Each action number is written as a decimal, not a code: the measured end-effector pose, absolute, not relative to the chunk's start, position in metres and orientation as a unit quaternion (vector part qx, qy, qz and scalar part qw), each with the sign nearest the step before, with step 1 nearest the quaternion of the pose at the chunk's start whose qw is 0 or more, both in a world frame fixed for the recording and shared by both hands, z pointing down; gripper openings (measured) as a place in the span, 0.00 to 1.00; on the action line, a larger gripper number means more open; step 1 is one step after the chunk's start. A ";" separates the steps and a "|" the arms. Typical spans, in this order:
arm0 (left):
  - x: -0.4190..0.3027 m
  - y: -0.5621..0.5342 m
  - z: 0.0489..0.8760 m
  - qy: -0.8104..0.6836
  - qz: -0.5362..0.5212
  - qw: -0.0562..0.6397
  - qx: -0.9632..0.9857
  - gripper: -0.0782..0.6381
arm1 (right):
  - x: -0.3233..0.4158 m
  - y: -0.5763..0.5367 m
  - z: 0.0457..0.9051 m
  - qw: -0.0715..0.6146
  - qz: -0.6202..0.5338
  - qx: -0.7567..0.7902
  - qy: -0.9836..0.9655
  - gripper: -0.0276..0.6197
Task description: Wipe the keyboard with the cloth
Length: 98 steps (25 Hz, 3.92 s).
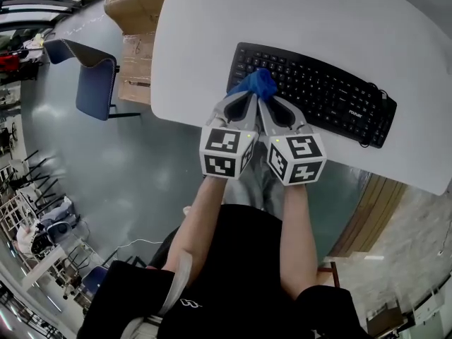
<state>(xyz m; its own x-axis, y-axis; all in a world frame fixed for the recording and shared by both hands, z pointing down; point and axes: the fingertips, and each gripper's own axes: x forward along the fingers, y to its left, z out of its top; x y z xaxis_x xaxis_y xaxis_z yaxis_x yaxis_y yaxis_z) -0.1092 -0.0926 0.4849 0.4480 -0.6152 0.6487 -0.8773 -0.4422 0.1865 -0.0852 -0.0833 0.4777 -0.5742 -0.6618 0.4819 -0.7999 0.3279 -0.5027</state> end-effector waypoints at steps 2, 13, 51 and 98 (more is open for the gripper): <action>-0.101 -0.091 0.486 -0.456 0.253 0.258 0.813 0.11 | -0.077 -0.081 0.478 0.093 0.363 0.457 -0.807 0.10; -0.058 -0.080 0.487 -0.429 0.256 0.249 0.830 0.11 | -0.034 -0.069 0.479 0.084 0.364 0.485 -0.790 0.10; 0.108 -0.041 0.488 -0.280 0.293 0.206 0.890 0.11 | 0.126 -0.025 0.480 0.028 0.379 0.604 -0.701 0.10; -0.017 -0.128 0.227 -0.451 0.027 0.067 0.889 0.11 | 0.083 -0.100 0.216 -0.010 0.061 0.601 -0.797 0.10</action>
<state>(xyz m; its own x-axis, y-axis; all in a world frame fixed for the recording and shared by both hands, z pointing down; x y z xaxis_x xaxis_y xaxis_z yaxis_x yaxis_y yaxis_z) -0.0168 -0.1283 0.2269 0.5914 -0.7989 0.1092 -0.8063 -0.5839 0.0948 0.0827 -0.0999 0.2163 -0.2771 -0.9591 0.0571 -0.9567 0.2699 -0.1089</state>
